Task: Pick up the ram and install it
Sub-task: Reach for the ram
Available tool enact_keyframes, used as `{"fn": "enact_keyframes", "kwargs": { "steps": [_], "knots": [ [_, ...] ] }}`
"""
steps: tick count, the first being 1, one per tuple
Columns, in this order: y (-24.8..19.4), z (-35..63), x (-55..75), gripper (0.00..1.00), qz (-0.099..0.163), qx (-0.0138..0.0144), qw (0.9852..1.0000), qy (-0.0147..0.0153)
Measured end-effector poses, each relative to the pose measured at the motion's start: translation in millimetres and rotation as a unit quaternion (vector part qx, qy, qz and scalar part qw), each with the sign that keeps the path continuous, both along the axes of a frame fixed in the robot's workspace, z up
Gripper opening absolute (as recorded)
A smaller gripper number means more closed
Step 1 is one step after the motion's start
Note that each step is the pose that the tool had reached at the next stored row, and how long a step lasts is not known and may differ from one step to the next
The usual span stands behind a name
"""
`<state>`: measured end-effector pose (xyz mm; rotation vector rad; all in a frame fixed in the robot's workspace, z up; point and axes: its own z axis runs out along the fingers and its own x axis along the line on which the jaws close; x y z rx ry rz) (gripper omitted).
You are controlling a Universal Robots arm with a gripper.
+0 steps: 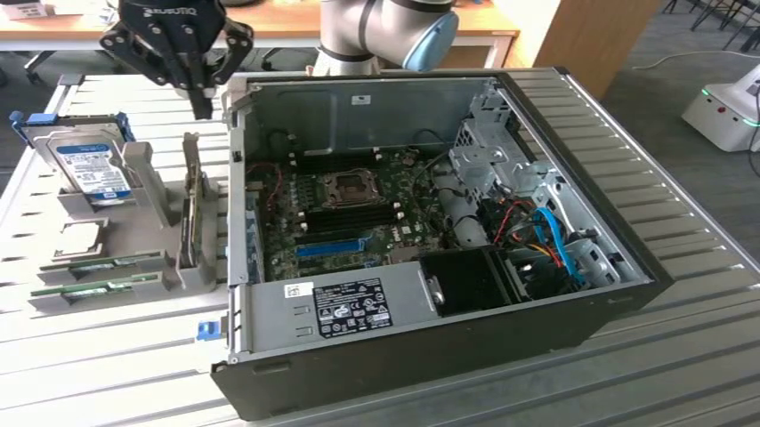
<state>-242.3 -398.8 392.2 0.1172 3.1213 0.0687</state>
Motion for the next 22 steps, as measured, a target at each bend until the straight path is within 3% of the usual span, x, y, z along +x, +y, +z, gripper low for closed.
{"fn": "enact_keyframes", "kwargs": {
  "steps": [22],
  "knots": [
    [0.0, -0.6, -64.8, 0.11, 0.0, -0.0001, 1.0, 0.0002]
  ]
}}
